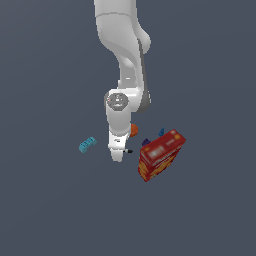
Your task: Pick up a designated object from a clutter of objects.
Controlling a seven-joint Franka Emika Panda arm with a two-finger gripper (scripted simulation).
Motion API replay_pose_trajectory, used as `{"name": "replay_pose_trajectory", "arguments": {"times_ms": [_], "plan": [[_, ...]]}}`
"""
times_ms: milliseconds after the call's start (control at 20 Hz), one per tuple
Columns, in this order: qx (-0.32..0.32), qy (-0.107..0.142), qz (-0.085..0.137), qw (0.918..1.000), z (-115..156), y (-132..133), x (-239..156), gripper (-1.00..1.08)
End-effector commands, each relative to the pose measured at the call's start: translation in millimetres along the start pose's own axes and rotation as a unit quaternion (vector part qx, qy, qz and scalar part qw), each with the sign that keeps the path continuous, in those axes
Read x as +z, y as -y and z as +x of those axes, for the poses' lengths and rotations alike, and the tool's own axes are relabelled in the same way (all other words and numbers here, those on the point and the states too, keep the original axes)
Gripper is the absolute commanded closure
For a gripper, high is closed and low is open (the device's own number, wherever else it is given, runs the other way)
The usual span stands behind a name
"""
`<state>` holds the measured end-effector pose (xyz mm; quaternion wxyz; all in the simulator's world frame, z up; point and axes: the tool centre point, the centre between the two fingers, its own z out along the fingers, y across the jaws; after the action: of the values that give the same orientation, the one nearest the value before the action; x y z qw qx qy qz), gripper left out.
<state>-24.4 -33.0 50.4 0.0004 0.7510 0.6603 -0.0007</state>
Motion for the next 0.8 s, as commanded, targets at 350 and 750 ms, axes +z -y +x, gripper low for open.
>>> {"name": "replay_pose_trajectory", "arguments": {"times_ms": [350,750], "plan": [[-0.002,0.000,0.000,1.0000,0,1,38,-0.92],[-0.002,-0.001,0.000,1.0000,0,0,41,1.08]]}}
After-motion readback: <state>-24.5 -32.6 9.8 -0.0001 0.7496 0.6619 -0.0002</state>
